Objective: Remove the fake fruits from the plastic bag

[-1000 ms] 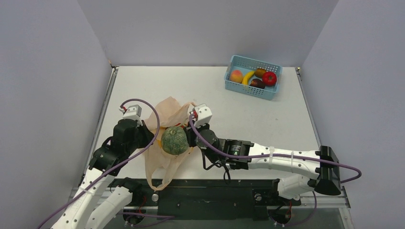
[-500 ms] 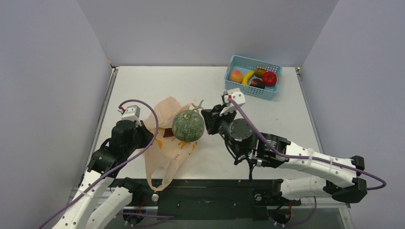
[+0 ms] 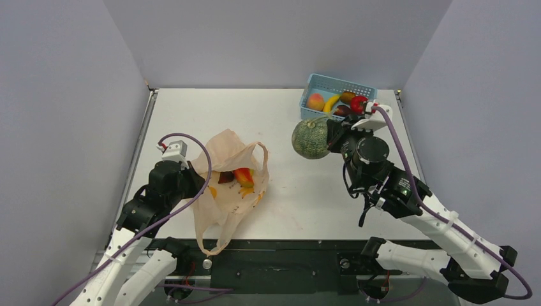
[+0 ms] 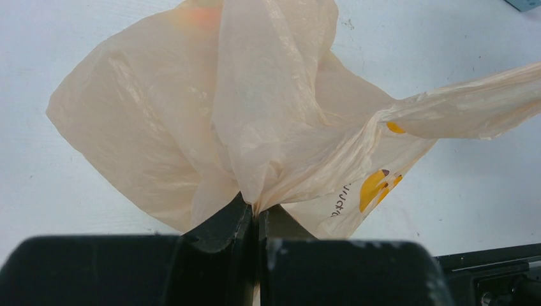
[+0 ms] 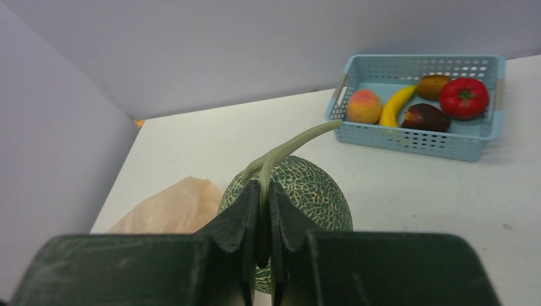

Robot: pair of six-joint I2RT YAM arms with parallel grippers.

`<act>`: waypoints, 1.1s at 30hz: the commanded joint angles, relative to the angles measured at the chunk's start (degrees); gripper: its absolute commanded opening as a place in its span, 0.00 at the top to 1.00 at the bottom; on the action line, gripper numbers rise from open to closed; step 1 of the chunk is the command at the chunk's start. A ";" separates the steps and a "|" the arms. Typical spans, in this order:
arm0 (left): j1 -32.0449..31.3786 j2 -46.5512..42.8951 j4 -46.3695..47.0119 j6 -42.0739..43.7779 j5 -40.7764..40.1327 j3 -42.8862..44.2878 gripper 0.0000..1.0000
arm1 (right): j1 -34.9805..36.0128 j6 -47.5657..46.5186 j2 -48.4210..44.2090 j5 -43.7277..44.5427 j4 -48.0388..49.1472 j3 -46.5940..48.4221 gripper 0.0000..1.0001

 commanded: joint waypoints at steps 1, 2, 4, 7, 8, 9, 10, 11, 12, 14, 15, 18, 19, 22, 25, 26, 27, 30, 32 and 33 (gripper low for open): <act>-0.34 -0.22 1.19 -0.10 0.67 1.15 1.00 | -8.47 0.70 2.26 -0.61 0.19 -1.10 1.00; -0.34 -0.18 1.16 -0.09 0.72 1.11 1.00 | -9.71 -0.13 2.88 -0.63 1.43 -1.56 1.00; -0.34 -0.21 1.28 -0.06 0.73 1.13 1.00 | -13.51 -1.33 5.08 -0.68 3.92 -2.10 1.00; -0.34 -0.09 1.27 -0.04 0.88 1.16 1.00 | -21.19 -2.33 10.92 -3.16 7.42 -1.69 1.00; -0.34 -0.13 1.27 -0.05 0.95 1.11 1.00 | -22.74 -2.36 12.36 -3.93 8.53 -0.52 1.00; -0.34 -0.09 1.32 0.05 1.24 1.08 1.00 | -25.78 -2.63 15.10 -5.26 9.25 0.87 1.00; -0.34 -0.13 1.48 0.17 1.53 1.07 1.00 | -27.19 -2.82 16.42 -5.73 10.77 1.71 1.00; -0.38 -0.31 1.61 0.44 2.20 1.03 1.00 | -29.66 -3.05 19.41 -6.59 11.70 3.74 1.00; -0.39 -0.46 1.75 0.54 2.49 0.95 1.00 | -30.84 -3.12 20.86 -6.88 12.24 4.85 1.00; -0.37 -0.93 1.97 0.65 2.82 0.89 1.00 | -34.11 -3.01 25.65 -8.24 12.83 9.05 1.00; -0.40 -1.15 2.03 0.67 2.81 0.89 1.00 | -35.71 -2.92 28.80 -8.69 12.94 12.08 1.00; -0.42 -1.26 2.01 0.70 2.82 0.85 1.00 | -37.68 -2.83 34.16 -8.71 14.96 16.81 1.00; -0.43 -1.23 2.05 0.66 2.79 0.83 1.00 | -38.25 -3.06 36.92 -8.87 15.76 19.71 1.00; -0.43 -1.04 2.06 0.75 2.90 0.86 1.00 | -39.17 -4.10 43.93 -8.74 14.53 28.02 1.00; -0.43 -0.92 2.11 0.82 3.09 0.85 1.00 | -39.33 -6.45 53.00 -6.49 14.02 37.58 1.00; -0.43 -0.90 2.10 0.86 3.16 0.84 1.00 | -39.42 -6.82 54.62 -5.44 13.97 39.26 1.00; -0.43 -0.94 2.13 0.83 3.15 0.87 1.00 | -39.50 -6.89 58.03 -5.20 14.02 42.09 1.00; -0.51 -0.89 2.07 0.82 3.13 0.89 1.00 | -39.69 -6.95 66.84 -4.89 11.96 49.93 1.00; -0.58 -1.00 2.07 0.80 3.04 0.83 1.00 | -39.72 -6.77 71.37 -5.40 8.16 54.01 1.00; -0.60 -1.10 2.02 0.81 3.04 0.86 1.00 | -39.70 -6.65 72.33 -5.62 6.26 54.51 1.00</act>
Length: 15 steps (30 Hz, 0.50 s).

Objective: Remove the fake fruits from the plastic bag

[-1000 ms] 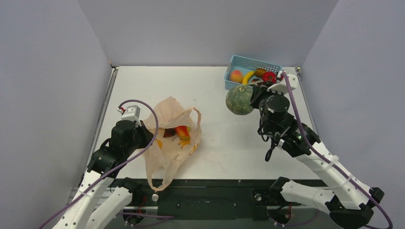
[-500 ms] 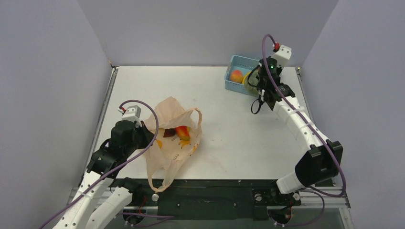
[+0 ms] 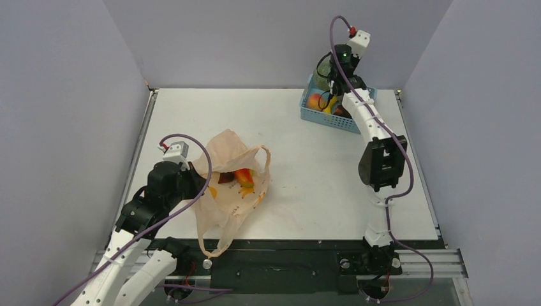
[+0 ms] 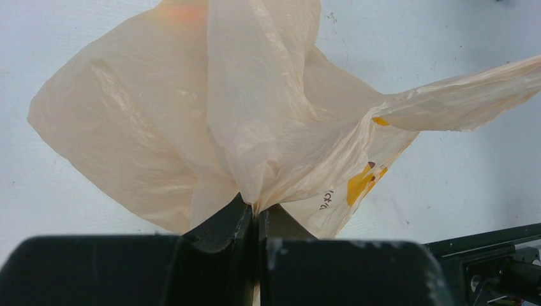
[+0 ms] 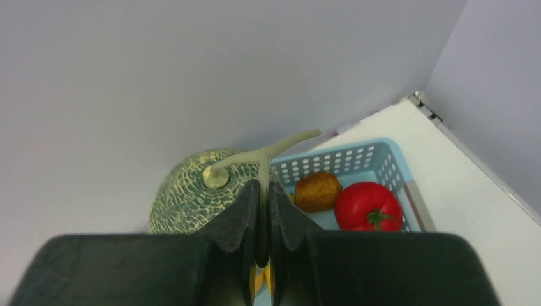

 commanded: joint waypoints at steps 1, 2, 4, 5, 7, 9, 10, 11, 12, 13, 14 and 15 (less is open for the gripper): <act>-0.51 -0.49 1.88 0.42 0.18 0.88 1.00 | -0.25 -0.37 6.91 0.63 -5.50 5.37 0.99; -0.57 -0.55 1.86 0.39 0.13 0.85 1.00 | -0.29 -0.23 7.08 0.70 -5.66 4.64 0.97; -0.60 -0.65 1.90 0.33 0.03 0.82 1.00 | -0.38 -0.02 7.02 1.01 -5.40 1.64 0.97; -0.62 -0.64 1.91 0.31 -0.04 0.86 1.00 | -0.44 0.02 6.77 1.23 -5.48 -0.07 0.97; -0.64 -0.55 1.89 0.35 0.03 0.89 1.00 | -0.61 -0.23 6.41 1.67 -5.94 -1.95 0.97; -0.65 -0.36 1.86 0.44 0.13 0.89 1.00 | -0.86 -0.35 6.01 1.82 -7.03 -3.12 0.95; -0.69 -0.22 1.80 0.40 0.08 0.91 1.00 | -1.04 -0.48 5.88 1.85 -7.47 -3.30 0.93; -0.71 -0.16 1.77 0.39 0.08 0.95 1.00 | -1.04 -0.88 5.54 1.93 -8.33 -3.62 0.92; -0.71 -0.13 1.75 0.42 0.04 0.97 1.00 | -1.08 -1.16 5.29 2.05 -8.64 -3.86 0.91; -0.72 -0.10 1.76 0.35 -0.02 0.93 1.00 | -1.06 -1.37 4.64 1.99 -9.17 -4.44 0.89; -0.73 -0.13 1.75 0.36 -0.07 0.97 1.00 | -1.09 -1.83 4.36 1.61 -9.59 -4.53 0.84; -0.73 -0.25 1.72 0.25 -0.12 0.97 1.00 | -1.11 -2.01 3.77 1.37 -10.68 -4.41 0.82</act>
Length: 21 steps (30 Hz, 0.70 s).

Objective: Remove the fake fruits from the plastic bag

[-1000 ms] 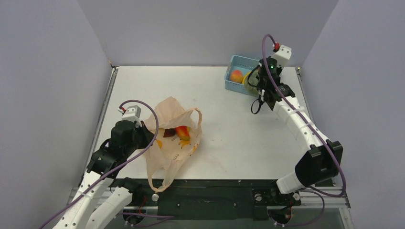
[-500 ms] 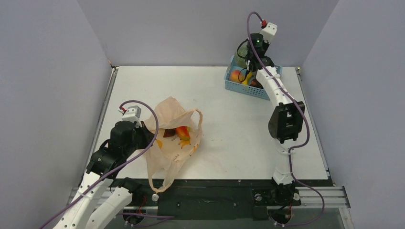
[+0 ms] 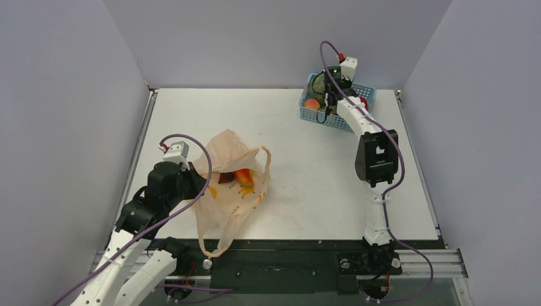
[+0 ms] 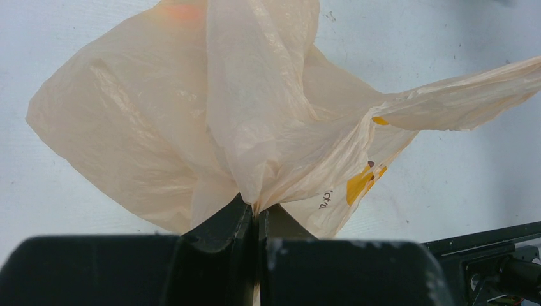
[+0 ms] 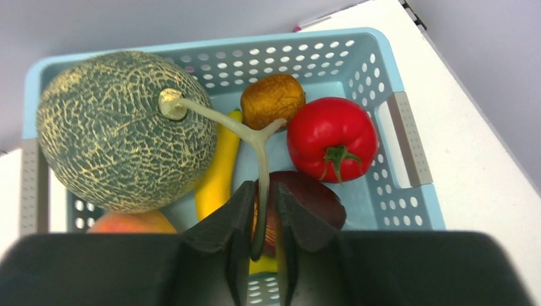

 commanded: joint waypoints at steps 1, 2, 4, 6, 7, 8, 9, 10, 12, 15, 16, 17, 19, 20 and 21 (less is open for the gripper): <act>-0.38 -0.24 1.68 0.22 -0.23 0.96 1.00 | -0.29 -1.84 -6.23 0.49 -2.57 0.04 0.76; -0.43 -0.32 1.65 0.19 -0.24 0.93 1.00 | -0.28 -1.95 -6.60 0.32 -3.60 0.14 0.73; -0.53 -0.36 1.59 0.19 -0.36 0.90 1.00 | -0.33 -2.04 -8.06 0.19 -5.51 0.28 0.59; -0.74 -0.37 1.61 0.11 -0.47 0.96 1.00 | -0.33 -1.45 -9.70 0.69 -7.52 0.10 0.50; -0.83 -0.37 1.58 0.03 -0.56 0.97 1.00 | -0.30 -0.68 -11.23 1.06 -8.39 -0.78 0.47; -1.00 -0.37 1.56 0.06 -0.58 0.98 1.00 | -0.28 -0.23 -12.22 1.18 -8.57 -1.50 0.40; -1.13 -0.42 1.45 0.04 -0.69 0.94 1.00 | -0.28 0.64 -14.35 1.21 -8.77 -3.40 0.36; -1.38 -0.48 1.46 0.03 -0.74 0.97 1.00 | -0.16 1.00 -15.49 1.26 -8.80 -4.39 0.31; -1.74 -0.55 1.33 -0.03 -1.08 0.94 1.00 | 0.23 1.82 -19.31 1.15 -8.56 -7.86 0.26; -2.29 -0.82 1.22 -0.17 -1.41 1.03 1.00 | 1.31 2.95 -27.61 0.43 -5.44 -17.47 0.23; -2.44 -0.82 1.21 -0.21 -1.60 1.06 1.00 | 2.08 3.98 -29.59 -0.65 -4.41 -20.25 0.22; -2.52 -0.97 1.25 -0.24 -1.68 1.06 1.00 | 2.57 4.65 -33.79 -1.34 -1.93 -25.99 0.21; -2.56 -0.97 1.21 -0.28 -1.86 0.96 1.00 | 4.16 7.06 -39.90 -4.05 2.08 -35.06 0.21; -2.57 -0.98 1.21 -0.31 -1.96 1.00 1.00 | 5.54 8.35 -41.89 -6.03 3.48 -41.47 0.21; -2.58 -0.96 1.21 -0.33 -1.90 1.05 1.00 | 7.38 8.81 -45.89 -7.37 6.55 -44.52 0.20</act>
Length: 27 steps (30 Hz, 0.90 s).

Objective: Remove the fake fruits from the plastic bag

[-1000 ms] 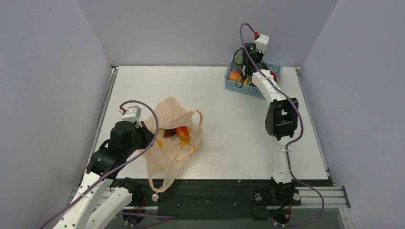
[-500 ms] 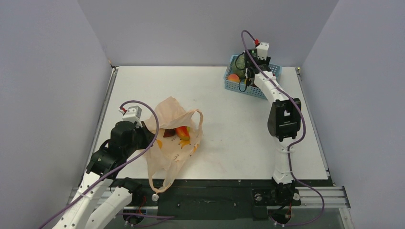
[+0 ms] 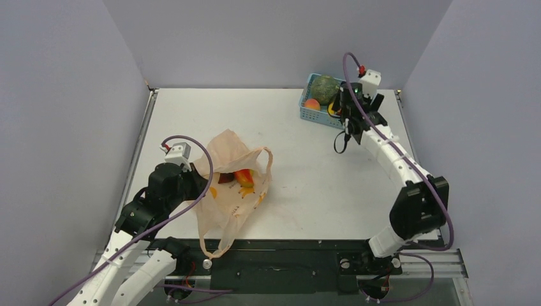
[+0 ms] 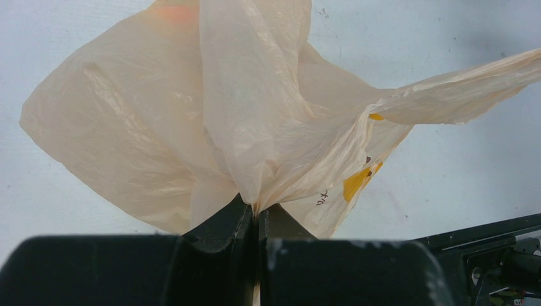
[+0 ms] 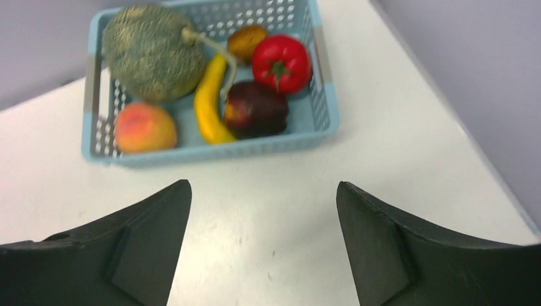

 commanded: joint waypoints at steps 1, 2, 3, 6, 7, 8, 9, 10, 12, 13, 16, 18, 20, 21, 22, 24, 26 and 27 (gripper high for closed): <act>-0.35 -0.41 1.29 -0.28 -0.98 1.02 1.00 | 5.48 5.14 -12.30 -7.82 9.35 -17.42 0.20; -0.37 -0.30 1.26 -0.29 -0.97 1.03 1.00 | 8.09 5.50 -13.89 -8.49 11.21 -19.89 0.20; -0.45 -0.19 1.26 -0.27 -0.78 1.05 1.00 | 9.60 5.94 -16.99 -9.22 12.24 -24.51 0.20; -0.48 0.34 1.35 -0.16 -0.49 1.01 1.00 | 17.44 7.14 -22.04 -9.92 12.58 -31.65 0.19; -0.51 0.52 1.35 -0.07 -0.26 1.04 1.00 | 19.33 8.04 -24.06 -10.14 12.98 -34.66 0.19; -0.52 0.57 1.43 -0.05 -0.07 1.06 1.00 | 23.16 8.90 -24.95 -10.20 13.17 -36.16 0.19; -0.53 0.67 1.60 0.00 0.02 1.02 1.00 | 25.21 9.49 -26.43 -9.99 13.26 -38.60 0.19; -0.59 0.73 1.60 0.03 0.08 0.95 1.00 | 29.37 10.21 -27.19 -9.57 13.44 -40.57 0.19; -0.61 0.96 1.60 0.05 0.20 0.97 1.00 | 36.52 10.37 -29.19 -7.80 15.08 -43.26 0.20; -0.62 1.21 1.60 0.07 0.24 0.93 1.00 | 39.15 10.09 -30.35 -6.99 16.81 -43.97 0.20; -0.62 1.29 1.59 0.05 0.13 0.98 1.00 | 51.13 8.02 -31.04 -3.60 21.46 -45.43 0.19; -0.60 1.44 1.67 0.02 0.29 0.93 1.00 | 57.16 7.06 -29.45 -1.38 23.57 -44.06 0.19; -0.63 1.76 1.71 0.26 0.68 0.97 1.00 | 61.33 5.09 -24.74 -0.53 25.49 -41.16 0.18; -0.62 1.80 1.69 0.25 0.70 0.98 1.00 | 63.45 4.24 -23.09 0.12 25.31 -39.67 0.18; -0.62 1.83 1.65 0.14 0.61 0.98 1.00 | 64.22 2.61 -19.62 1.48 23.70 -36.00 0.18; -0.57 1.87 1.57 0.10 0.52 1.02 1.00 | 65.71 0.41 -14.68 3.55 21.12 -30.12 0.19; -0.69 1.78 1.53 0.11 0.46 1.05 1.00 | 66.01 -2.15 -10.52 4.51 20.52 -25.53 0.24; -0.78 1.77 1.48 0.08 0.30 1.06 1.00 | 66.03 -3.64 -9.43 5.28 20.63 -23.33 0.28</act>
